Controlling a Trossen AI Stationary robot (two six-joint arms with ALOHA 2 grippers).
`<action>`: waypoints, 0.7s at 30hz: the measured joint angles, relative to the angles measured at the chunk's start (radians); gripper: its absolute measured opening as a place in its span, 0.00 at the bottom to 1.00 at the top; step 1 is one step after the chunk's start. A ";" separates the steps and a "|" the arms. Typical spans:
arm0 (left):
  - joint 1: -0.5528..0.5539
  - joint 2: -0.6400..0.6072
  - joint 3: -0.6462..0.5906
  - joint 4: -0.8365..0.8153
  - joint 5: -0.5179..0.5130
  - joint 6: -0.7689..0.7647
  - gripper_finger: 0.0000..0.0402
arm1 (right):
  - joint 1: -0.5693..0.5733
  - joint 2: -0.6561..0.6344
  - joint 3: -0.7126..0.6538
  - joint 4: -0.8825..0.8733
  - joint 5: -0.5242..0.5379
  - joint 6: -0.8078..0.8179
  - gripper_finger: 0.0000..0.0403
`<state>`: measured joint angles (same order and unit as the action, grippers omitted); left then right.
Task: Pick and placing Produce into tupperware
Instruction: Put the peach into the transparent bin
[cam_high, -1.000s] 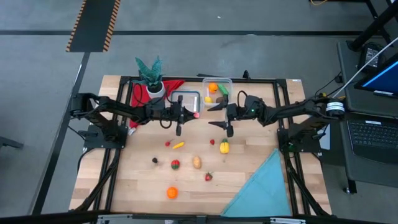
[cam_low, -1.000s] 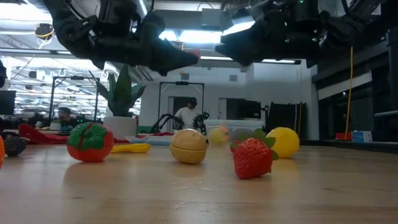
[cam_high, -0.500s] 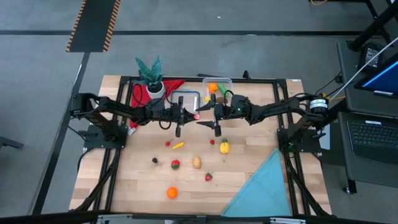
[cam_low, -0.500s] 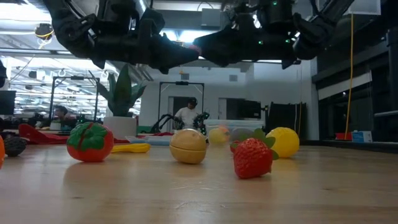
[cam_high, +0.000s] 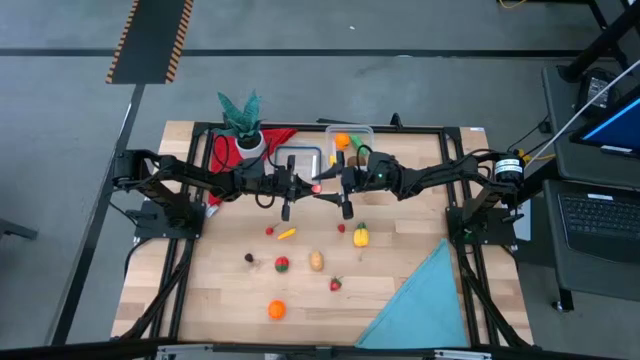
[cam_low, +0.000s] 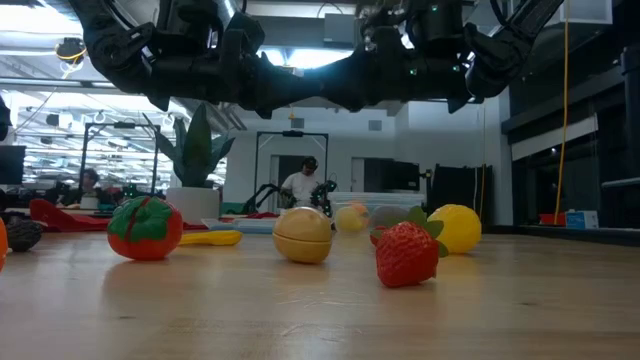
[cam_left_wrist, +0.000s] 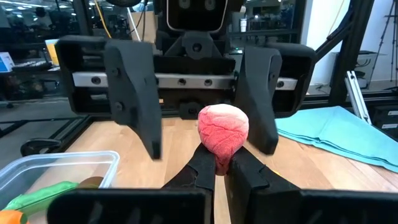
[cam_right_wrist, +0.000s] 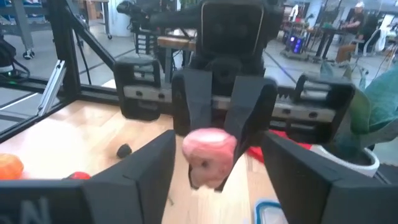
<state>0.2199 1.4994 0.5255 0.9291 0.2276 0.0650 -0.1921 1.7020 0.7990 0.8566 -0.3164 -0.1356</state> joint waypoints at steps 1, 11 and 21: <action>0.000 0.000 0.000 0.000 0.000 0.000 0.02 | 0.000 0.000 0.000 -0.006 0.000 0.000 0.56; 0.000 0.000 0.000 0.000 -0.003 0.000 0.02 | 0.000 0.000 0.000 -0.014 0.001 -0.001 0.30; 0.000 -0.001 0.000 -0.001 0.001 0.000 0.01 | 0.000 0.000 0.000 -0.004 0.000 0.000 0.33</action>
<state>0.2202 1.4980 0.5251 0.9285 0.2287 0.0647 -0.1925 1.7020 0.7986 0.8522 -0.3168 -0.1352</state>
